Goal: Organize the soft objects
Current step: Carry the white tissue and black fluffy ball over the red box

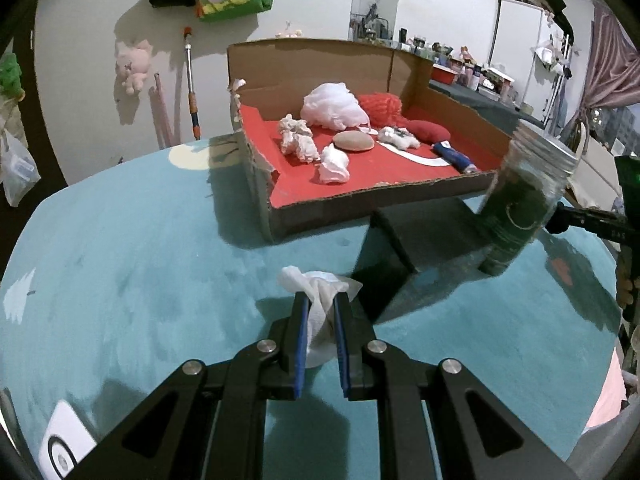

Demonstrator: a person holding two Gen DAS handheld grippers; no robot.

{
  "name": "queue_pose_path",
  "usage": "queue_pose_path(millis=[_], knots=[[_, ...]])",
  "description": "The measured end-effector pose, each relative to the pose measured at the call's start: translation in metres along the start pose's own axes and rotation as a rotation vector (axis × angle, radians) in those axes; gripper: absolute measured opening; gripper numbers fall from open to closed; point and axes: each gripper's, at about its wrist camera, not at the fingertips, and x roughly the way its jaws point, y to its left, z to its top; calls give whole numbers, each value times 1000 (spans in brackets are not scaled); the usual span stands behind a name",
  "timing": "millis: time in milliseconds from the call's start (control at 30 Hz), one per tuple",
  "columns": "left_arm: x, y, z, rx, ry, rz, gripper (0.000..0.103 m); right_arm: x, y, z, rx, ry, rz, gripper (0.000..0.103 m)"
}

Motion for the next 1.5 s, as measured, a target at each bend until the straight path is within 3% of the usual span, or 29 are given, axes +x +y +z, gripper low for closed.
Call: queue_pose_path(millis=[700,933,1100,1300,1500], knots=[[-1,9,56,71,-14,-102,13,9,2,56,-116,8,41,21],[2,1,84,83,-21,-151,13,10,7,83,-136,-9,85,21],[16,-15,110,106,-1,-211,13,21,14,109,-138,2,166,21],[46,-34,137,128,63,-235,13,53,28,136,-145,67,247,21],[81,-55,158,153,150,-240,13,103,45,158,-140,206,272,21]])
